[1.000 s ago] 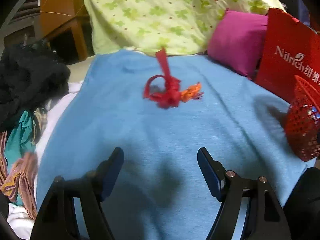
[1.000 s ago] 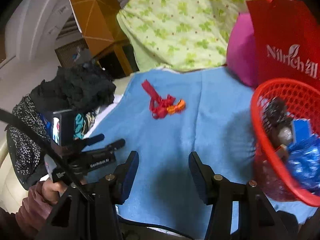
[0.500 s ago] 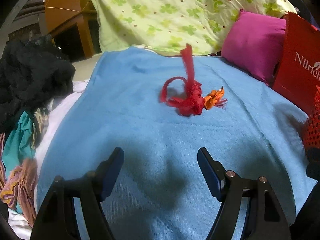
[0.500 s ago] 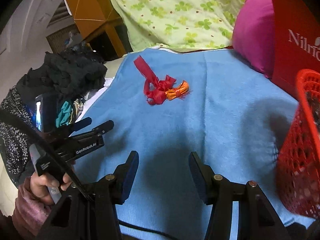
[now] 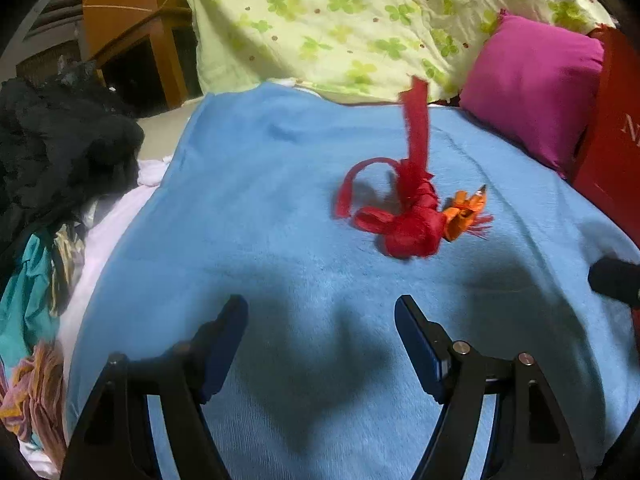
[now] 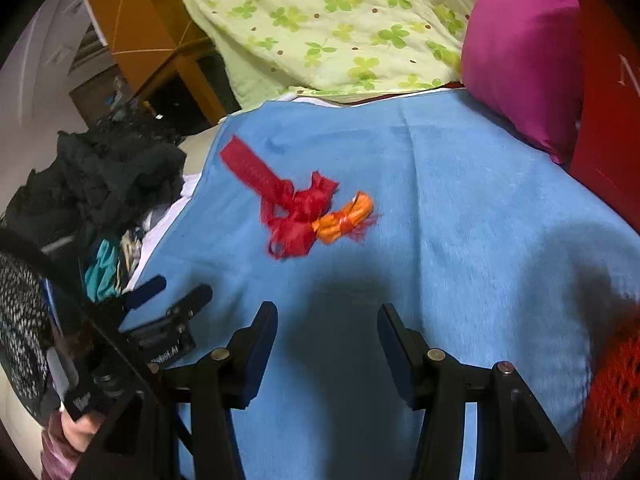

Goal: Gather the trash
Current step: 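Move both tools back over the blanket toward the red ribbon, then grasp the orange bundle with the right tool while the left tool approaches the red ribbon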

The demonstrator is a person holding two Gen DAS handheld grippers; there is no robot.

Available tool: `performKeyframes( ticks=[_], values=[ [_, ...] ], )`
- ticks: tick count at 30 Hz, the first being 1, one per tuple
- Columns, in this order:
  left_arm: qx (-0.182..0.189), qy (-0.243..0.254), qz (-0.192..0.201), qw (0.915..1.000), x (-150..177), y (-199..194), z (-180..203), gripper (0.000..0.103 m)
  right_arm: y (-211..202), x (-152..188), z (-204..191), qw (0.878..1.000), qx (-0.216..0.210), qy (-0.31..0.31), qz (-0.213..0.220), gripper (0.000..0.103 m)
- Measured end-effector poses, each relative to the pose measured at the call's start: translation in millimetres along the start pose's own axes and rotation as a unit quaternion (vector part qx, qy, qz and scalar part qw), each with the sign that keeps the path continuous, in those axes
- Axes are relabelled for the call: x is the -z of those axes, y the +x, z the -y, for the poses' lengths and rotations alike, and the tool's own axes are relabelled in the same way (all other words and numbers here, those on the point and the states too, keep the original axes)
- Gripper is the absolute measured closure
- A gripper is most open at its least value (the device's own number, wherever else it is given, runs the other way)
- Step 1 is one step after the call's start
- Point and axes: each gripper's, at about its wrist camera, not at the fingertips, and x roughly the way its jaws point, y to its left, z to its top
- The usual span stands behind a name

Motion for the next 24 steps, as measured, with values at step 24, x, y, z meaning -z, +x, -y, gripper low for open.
performKeyframes(
  ticks=[24],
  values=[
    [-0.007, -0.044, -0.036, 0.9983, -14, 41, -31, 0.027, 153, -80, 25, 0.988, 0.032, 0.135, -0.063, 0.061]
  ],
)
